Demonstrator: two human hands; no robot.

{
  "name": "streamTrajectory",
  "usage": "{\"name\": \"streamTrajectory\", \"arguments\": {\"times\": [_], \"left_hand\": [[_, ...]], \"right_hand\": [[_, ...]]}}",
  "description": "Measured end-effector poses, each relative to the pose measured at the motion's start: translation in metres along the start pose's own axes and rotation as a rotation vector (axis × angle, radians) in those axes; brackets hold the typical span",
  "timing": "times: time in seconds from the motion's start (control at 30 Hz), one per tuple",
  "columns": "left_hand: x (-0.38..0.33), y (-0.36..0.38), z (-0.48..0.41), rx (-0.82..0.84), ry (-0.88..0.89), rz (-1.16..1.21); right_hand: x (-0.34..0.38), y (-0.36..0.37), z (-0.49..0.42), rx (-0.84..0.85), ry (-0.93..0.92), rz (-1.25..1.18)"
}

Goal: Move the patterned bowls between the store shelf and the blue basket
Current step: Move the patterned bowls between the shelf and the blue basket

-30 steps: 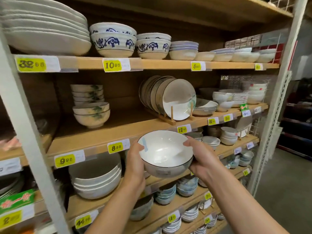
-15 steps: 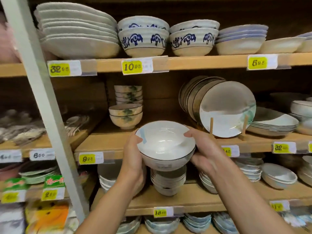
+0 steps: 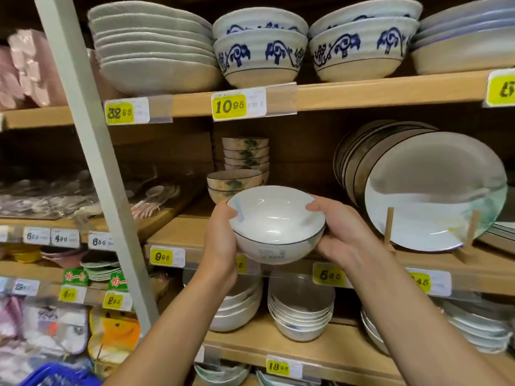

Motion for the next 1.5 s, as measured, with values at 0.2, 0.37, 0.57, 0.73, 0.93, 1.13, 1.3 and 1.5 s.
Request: {"name": "streamTrajectory", "arguments": {"times": [0.2,0.37,0.57,0.73,0.93,1.13,1.3,1.5], "left_hand": [[0.001,0.022,-0.029,0.034,-0.089,0.09],[0.008,0.032,-0.055,0.007,-0.217,0.206],[0.006,0.041,-0.073,0.028,-0.263,0.237],[0.01,0.049,-0.076,0.076,-0.29,0.151],[0.008,0.058,-0.078,0.224,-0.224,0.091],[0.018,0.06,-0.076,0.586,-0.564,0.147],[0.024,0.057,-0.076,0.57,-0.621,0.125],[0.024,0.055,-0.075,0.352,-0.515,0.206]], "right_hand": [[0.011,0.01,-0.023,-0.048,-0.036,-0.034],[0.013,0.017,-0.037,-0.017,-0.096,-0.046],[0.003,0.027,-0.05,-0.028,-0.221,0.043],[0.002,0.027,-0.058,-0.088,-0.204,-0.059],[0.01,0.02,-0.068,-0.111,-0.145,-0.194],[0.015,0.023,-0.072,-0.035,0.015,-0.049],[0.007,0.031,-0.073,-0.033,0.056,0.024],[0.008,0.009,-0.069,-0.141,-0.202,-0.057]]}}
Point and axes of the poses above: each hand's wrist, its own z-axis away from the middle knuckle, its own y-axis out of the palm, x = y × z, the point moved 7 cm from there along -z, towards the middle knuckle, and after that the axes turned 11 degrees about -x, right-handed, at the moved point
